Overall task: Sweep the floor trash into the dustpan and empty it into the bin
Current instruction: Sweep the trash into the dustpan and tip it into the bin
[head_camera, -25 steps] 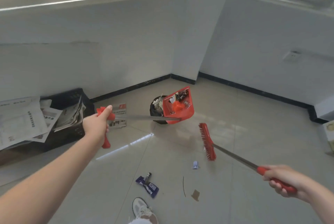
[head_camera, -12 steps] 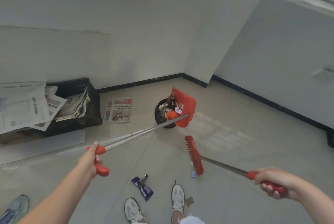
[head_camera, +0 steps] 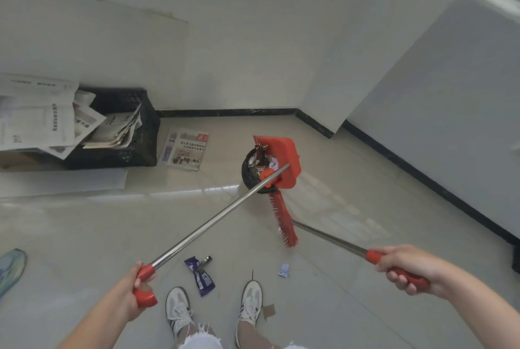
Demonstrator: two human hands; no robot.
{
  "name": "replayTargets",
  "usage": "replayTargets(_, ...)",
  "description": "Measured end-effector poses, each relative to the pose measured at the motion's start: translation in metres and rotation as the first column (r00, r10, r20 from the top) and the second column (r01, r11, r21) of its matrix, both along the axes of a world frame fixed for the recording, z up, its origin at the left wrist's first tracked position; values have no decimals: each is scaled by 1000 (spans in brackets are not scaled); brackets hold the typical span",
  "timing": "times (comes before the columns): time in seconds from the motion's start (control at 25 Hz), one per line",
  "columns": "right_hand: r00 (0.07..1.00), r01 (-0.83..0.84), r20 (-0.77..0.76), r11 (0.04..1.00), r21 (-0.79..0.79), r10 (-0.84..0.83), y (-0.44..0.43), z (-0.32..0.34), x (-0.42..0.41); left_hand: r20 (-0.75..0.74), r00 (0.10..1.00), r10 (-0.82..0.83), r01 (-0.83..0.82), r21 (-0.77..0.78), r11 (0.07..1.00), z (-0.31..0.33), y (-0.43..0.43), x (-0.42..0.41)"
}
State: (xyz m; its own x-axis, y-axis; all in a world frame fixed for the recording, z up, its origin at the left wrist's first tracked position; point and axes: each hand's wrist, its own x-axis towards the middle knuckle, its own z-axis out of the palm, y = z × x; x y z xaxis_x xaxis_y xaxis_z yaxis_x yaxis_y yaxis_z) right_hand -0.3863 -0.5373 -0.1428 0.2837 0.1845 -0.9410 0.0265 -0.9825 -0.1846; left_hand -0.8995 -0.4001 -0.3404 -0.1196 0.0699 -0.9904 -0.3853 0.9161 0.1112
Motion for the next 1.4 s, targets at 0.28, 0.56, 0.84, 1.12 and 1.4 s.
replayTargets(0.28,999,-8,44,1000,19,7,12,5,13,138,982,131,-145,93,985,9,-39,-6)
replayTargets(0.56,997,36,74,999,37,-39,-24,20,-5,241,957,164,-202,140,969,-9,-61,21)
replayTargets(0.84,997,-7,81,1000,13,5,-33,24,-30,298,929,219,-263,118,957,-19,-84,12)
replayTargets(1.12,998,-31,50,999,8,30,-33,17,-46,356,911,207,-266,123,956,-12,-93,21)
replayTargets(1.4,998,-45,46,998,47,43,-34,27,-50,345,927,149,-239,235,942,8,-105,4)
